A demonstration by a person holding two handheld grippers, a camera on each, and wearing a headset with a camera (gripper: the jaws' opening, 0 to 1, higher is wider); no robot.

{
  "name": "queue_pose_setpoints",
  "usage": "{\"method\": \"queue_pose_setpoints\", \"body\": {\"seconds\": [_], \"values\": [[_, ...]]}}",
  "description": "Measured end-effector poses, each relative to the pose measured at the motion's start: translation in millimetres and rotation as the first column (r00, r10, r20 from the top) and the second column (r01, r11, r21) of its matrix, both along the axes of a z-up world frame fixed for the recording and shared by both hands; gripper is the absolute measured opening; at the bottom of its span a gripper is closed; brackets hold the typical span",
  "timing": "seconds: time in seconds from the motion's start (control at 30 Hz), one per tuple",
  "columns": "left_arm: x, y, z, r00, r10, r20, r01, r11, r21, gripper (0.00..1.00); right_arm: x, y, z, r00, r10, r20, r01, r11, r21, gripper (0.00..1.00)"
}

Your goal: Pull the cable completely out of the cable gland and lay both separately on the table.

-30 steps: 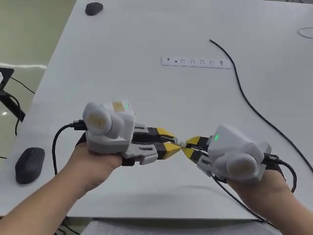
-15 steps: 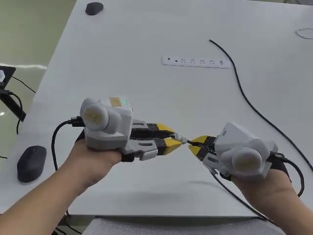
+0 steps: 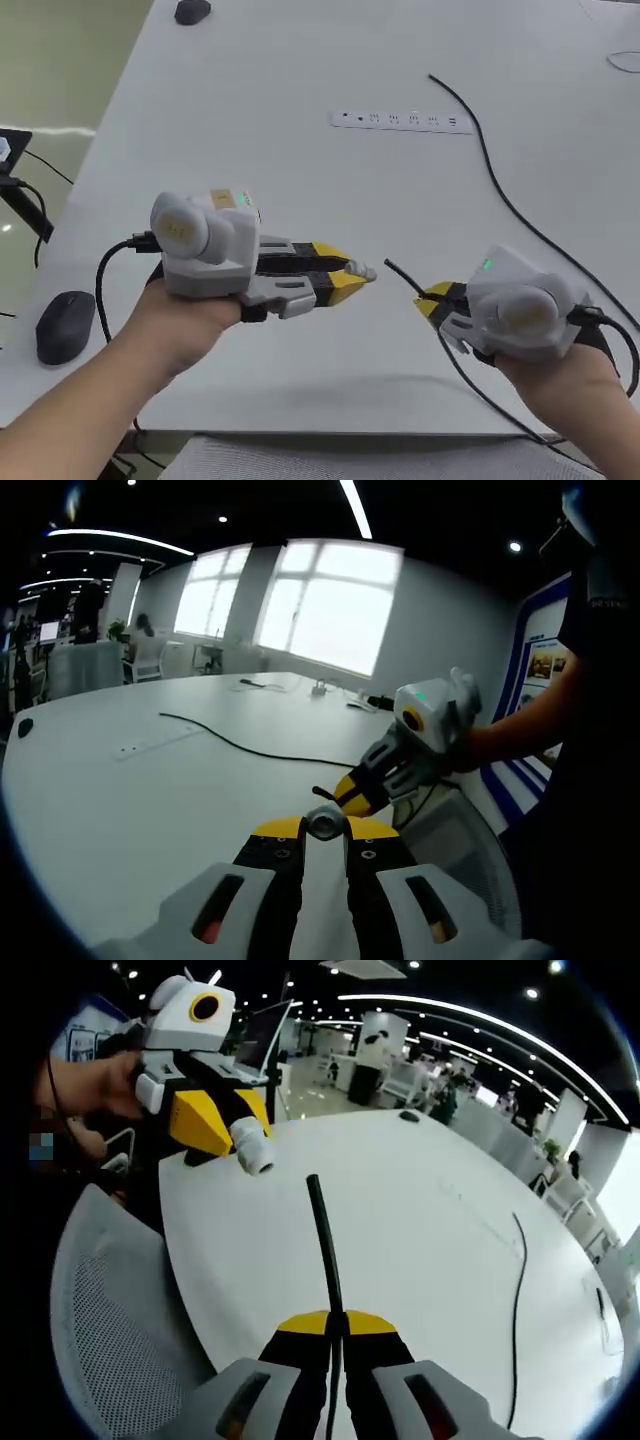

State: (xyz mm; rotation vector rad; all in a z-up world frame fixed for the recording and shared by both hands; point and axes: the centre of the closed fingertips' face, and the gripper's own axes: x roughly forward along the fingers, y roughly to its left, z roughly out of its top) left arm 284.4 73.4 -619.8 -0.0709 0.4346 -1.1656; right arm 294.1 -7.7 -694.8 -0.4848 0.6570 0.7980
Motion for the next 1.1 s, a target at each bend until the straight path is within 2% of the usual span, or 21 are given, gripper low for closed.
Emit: {"method": "queue_pose_setpoints", "body": {"seconds": [0.27,0.4,0.53,0.7,0.93,1.03,1.1], "values": [[-0.9,-2.3,-4.8,1.000,0.006,-0.010,-0.006,1.000,-0.001,0.15,3.6,-4.5,5.9,1.000,-0.003,0.005,0.003,1.000,0.005,0.00],[-3.6,-4.9,-7.2,1.000,-0.010,0.007,0.010,1.000,0.004,0.15,8.1,-7.2,11.7,1.000,-0.025,0.007,0.025,1.000,0.009,0.00],[-0.5,-2.0,-12.8,1.000,-0.007,0.017,0.006,1.000,0.015,0.15,14.7,-8.3,20.0,0.999,-0.028,0.017,0.028,1.000,-0.002,0.00],[0.8,3.1,-15.8,1.000,0.010,0.008,-0.010,1.000,-0.004,0.15,25.2,-4.7,29.0,0.999,-0.022,0.029,0.022,1.000,-0.013,0.00],[-2.1,9.0,-33.3,1.000,0.023,-0.006,-0.023,1.000,-0.001,0.15,41.4,10.4,37.3,0.999,-0.008,0.032,0.009,1.000,-0.009,0.00],[-3.8,11.0,-40.8,1.000,0.025,-0.008,-0.025,1.000,-0.001,0.15,49.9,15.9,38.1,0.999,-0.003,0.039,0.004,1.000,-0.027,0.00],[-5.1,11.6,-47.7,1.000,0.026,-0.012,-0.026,1.000,-0.001,0.15,55.1,18.1,41.1,0.999,-0.018,0.039,0.018,1.000,-0.012,0.00]]}}
